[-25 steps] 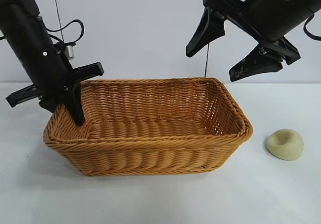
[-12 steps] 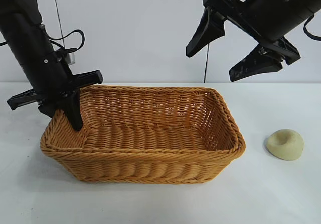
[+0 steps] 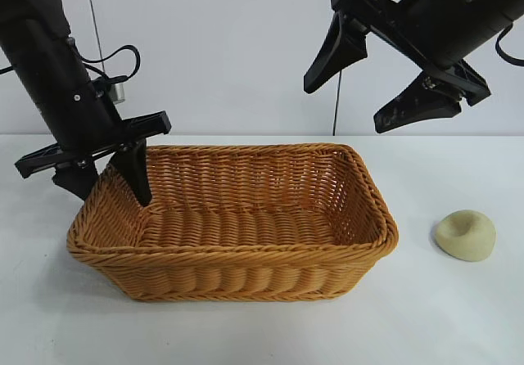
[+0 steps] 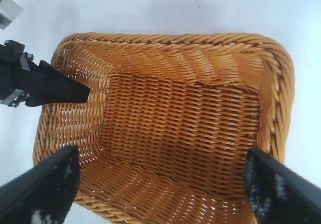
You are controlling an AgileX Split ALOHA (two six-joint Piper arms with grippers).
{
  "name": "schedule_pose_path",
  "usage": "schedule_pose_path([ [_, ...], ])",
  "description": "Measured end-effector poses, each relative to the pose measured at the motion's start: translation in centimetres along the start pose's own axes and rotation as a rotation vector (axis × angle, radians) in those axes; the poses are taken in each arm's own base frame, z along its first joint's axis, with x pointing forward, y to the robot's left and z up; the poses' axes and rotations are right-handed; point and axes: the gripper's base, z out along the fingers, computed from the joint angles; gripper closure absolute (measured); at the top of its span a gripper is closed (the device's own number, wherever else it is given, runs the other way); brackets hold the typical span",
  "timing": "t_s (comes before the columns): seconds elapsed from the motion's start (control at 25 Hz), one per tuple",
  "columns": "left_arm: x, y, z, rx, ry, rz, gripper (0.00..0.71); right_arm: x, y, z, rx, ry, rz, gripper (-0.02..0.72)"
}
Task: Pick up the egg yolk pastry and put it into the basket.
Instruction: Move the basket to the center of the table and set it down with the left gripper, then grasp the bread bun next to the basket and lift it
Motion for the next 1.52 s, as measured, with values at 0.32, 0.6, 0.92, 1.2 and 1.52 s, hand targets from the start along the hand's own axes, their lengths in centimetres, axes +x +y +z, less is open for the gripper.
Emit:
schedule_pose_path([
  [0.32, 0.1, -0.5, -1.3, -0.001, 0.031, 0.021, 0.077, 0.0, 0.0, 0.0, 0.0, 0.0, 0.0, 0.066],
  [0.6, -0.6, -2.1, -7.3, -0.048, -0.061, 0.116, 0.073, 0.0, 0.0, 0.0, 0.0, 0.001, 0.0, 0.066],
  [0.92, -1.7, -0.9, -10.5, -0.184, -0.129, 0.117, 0.073, 0.0, 0.0, 0.0, 0.0, 0.001, 0.0, 0.066],
  [1.2, -2.7, 4.6, -12.4, -0.251, -0.139, 0.021, 0.073, 0.0, 0.0, 0.0, 0.0, 0.001, 0.0, 0.066],
  [1.52, -2.9, 6.6, -13.1, -0.268, -0.145, -0.005, 0.073, 0.0, 0.0, 0.0, 0.0, 0.001, 0.0, 0.066],
])
